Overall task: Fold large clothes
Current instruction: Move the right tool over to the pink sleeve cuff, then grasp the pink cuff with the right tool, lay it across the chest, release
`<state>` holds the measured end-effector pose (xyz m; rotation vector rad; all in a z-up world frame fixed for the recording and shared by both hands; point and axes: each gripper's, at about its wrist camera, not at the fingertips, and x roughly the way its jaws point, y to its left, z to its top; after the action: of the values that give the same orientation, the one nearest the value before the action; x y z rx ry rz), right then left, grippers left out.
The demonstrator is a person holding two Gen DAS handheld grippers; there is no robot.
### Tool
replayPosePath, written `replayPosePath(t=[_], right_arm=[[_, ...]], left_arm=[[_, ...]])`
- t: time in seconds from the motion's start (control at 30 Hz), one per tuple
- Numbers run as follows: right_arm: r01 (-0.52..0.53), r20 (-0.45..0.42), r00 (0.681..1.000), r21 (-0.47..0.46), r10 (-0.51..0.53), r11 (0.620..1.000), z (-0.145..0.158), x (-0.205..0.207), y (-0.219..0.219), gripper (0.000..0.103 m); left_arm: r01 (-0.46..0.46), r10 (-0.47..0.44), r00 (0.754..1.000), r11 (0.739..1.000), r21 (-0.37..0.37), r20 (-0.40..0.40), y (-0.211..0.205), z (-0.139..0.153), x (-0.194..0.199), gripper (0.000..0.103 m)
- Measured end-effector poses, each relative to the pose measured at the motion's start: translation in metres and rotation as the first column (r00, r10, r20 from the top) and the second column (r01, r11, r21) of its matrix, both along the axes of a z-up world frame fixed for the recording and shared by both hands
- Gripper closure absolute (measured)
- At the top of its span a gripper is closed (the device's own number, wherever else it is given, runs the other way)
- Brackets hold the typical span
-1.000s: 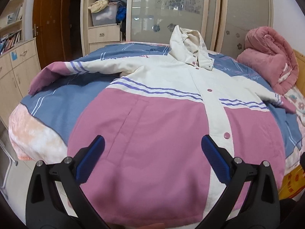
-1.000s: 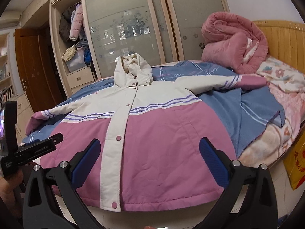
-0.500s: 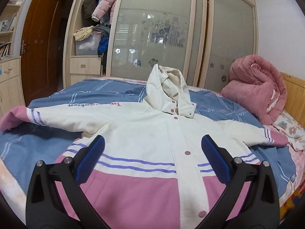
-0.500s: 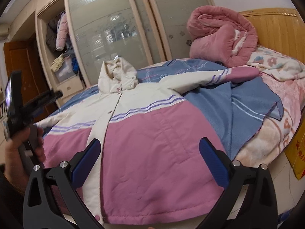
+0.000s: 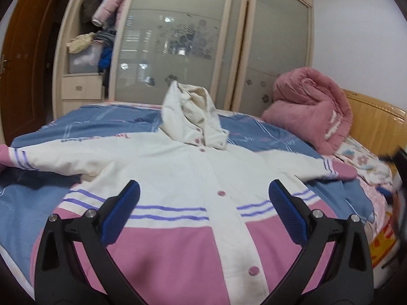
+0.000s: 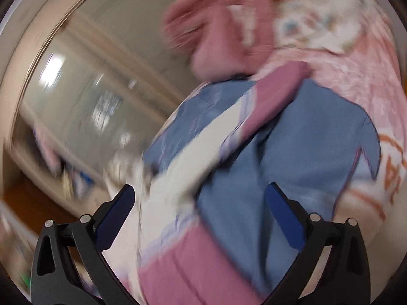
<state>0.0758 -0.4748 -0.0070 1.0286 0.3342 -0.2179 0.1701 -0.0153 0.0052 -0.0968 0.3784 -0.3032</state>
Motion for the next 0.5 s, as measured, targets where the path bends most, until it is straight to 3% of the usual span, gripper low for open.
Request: replayPosePath(t=[0.07, 0.17, 0.3, 0.5], right_arm=[[0.031, 0.029, 0.999, 0.138, -0.035, 0.99, -0.016, 0.014, -0.046, 0.008], [0.103, 0.005, 0.994, 0.249, -0.108, 0.963, -0.041, 0.03, -0.094, 0.014], [0.174, -0.05, 0.985, 0.3, -0.167, 0.938, -0.065, 0.051, -0.13, 0.029], [0.228, -0.128, 0.972, 0.319, -0.196, 0.92, -0.089, 0.086, -0.168, 0.041]], left_arm=[[0.014, -0.014, 1.0, 1.0, 0.003, 0.001, -0.001, 0.0, -0.001, 0.002], [0.03, -0.03, 0.999, 1.0, 0.0, -0.01, 0.0, -0.001, 0.001, 0.002], [0.048, -0.048, 0.999, 0.999, -0.01, -0.01, 0.001, -0.001, 0.001, 0.002], [0.077, -0.077, 0.996, 0.997, -0.012, -0.037, 0.003, -0.004, -0.001, 0.002]])
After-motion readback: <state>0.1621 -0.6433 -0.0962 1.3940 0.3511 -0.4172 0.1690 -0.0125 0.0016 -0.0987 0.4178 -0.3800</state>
